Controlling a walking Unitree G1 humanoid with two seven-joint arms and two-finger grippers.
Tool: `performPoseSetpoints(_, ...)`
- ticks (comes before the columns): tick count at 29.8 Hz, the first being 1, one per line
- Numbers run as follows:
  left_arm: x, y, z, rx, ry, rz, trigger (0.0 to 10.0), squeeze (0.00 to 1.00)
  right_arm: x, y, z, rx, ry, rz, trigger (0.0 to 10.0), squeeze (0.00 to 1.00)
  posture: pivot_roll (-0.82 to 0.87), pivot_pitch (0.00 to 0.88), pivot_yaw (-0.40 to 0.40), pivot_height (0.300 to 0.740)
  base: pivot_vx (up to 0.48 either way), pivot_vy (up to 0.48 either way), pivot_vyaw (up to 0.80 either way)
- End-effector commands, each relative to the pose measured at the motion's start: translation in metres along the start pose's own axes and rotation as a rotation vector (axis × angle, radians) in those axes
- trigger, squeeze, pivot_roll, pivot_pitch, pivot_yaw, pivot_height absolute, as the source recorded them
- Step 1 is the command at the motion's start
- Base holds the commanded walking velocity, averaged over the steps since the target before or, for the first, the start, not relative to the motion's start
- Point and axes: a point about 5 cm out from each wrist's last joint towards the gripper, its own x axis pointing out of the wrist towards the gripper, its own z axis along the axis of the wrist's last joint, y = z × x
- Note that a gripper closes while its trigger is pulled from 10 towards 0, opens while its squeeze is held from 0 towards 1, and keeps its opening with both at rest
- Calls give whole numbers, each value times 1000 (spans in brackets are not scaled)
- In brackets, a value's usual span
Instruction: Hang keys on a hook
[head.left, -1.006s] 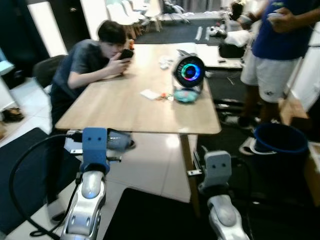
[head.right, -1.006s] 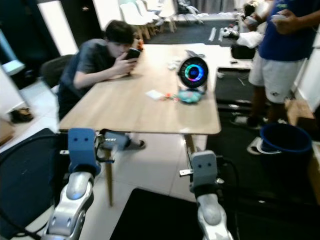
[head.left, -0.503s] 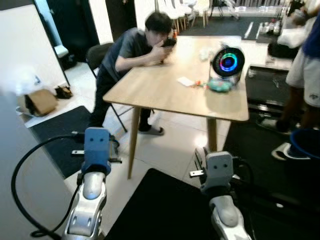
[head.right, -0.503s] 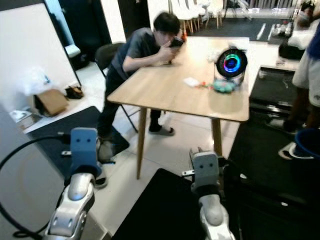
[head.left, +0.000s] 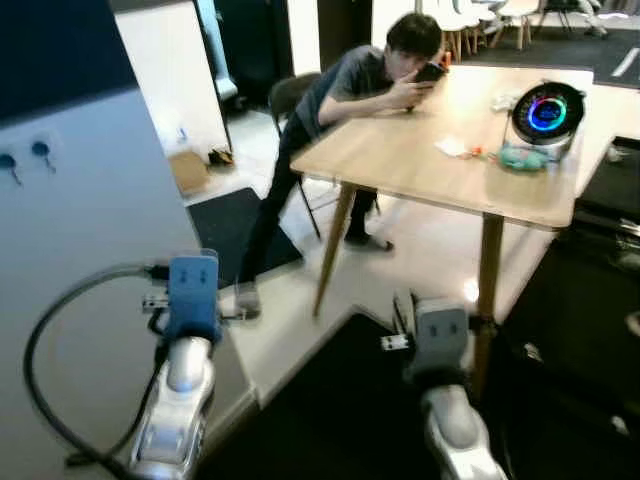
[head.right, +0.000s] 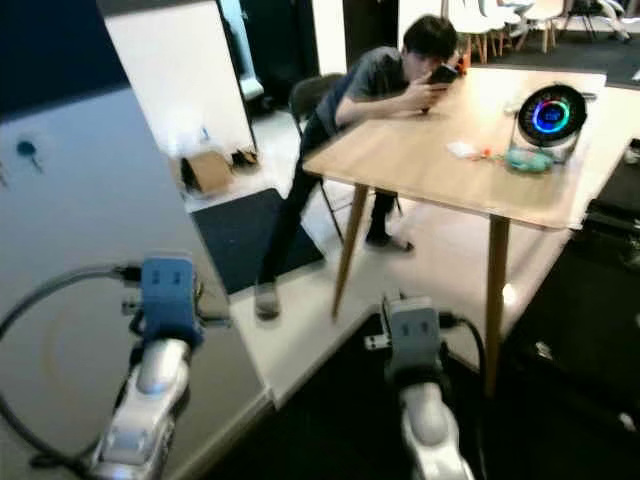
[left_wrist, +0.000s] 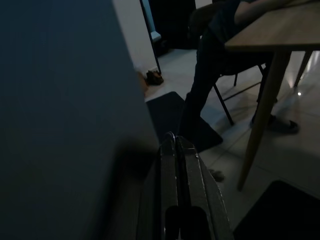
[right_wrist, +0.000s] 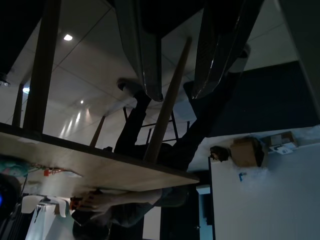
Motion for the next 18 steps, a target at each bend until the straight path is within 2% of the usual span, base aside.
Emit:
performPoseSetpoints(1,-1,4,-1,6,4,16,10000,0,-2,3,0,8,4,8,10000,0,51,121,114,740,-322,0,0)
performPoseSetpoints(7,-2,4,-1,8,5,17,10000,0,-2,3,0,12,4,8,10000,0,52,122,114,740,-314,0,0)
performPoseSetpoints(18,-2,3,-2,-2,10,7,10000,0,-1,4,0,16,4,9,10000,0,52,122,114,740,0,0,0)
